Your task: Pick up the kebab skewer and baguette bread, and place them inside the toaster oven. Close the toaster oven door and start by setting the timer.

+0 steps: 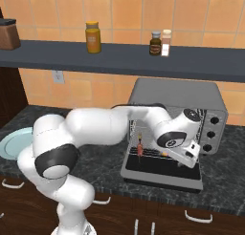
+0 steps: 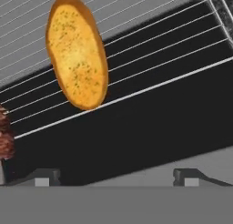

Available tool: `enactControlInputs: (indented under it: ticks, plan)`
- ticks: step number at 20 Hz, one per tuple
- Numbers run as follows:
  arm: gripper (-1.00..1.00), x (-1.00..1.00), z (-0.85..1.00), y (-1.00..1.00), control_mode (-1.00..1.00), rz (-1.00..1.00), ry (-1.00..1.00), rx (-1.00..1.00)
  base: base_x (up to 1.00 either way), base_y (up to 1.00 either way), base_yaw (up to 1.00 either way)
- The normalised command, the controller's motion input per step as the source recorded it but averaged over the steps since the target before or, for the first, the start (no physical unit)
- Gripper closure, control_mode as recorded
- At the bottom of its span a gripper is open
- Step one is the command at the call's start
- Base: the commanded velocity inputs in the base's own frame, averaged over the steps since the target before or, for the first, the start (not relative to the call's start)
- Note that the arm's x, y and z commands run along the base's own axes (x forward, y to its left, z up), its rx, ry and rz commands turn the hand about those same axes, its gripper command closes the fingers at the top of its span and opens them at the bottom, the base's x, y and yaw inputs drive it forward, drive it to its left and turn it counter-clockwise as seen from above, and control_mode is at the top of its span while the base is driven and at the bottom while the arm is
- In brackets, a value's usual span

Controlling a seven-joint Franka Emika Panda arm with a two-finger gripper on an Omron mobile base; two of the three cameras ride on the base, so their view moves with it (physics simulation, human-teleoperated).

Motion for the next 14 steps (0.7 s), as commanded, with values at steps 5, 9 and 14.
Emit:
enactControlInputs:
  ticks: [5, 9, 14]
  plan:
    - [-1.00, -0.13, -0.30, 0.71, -1.00, -0.02, 0.03, -0.11, 0.00, 0.00, 0.00]
    - [-1.00, -0.24, -0.41, 0.54, -1.00, 0.00, 0.00, -0.18, 0.00, 0.00, 0.00]
    - [-1.00, -0.26, -0.27, 0.19, -1.00, 0.00, 0.00, -0.20, 0.00, 0.00, 0.00]
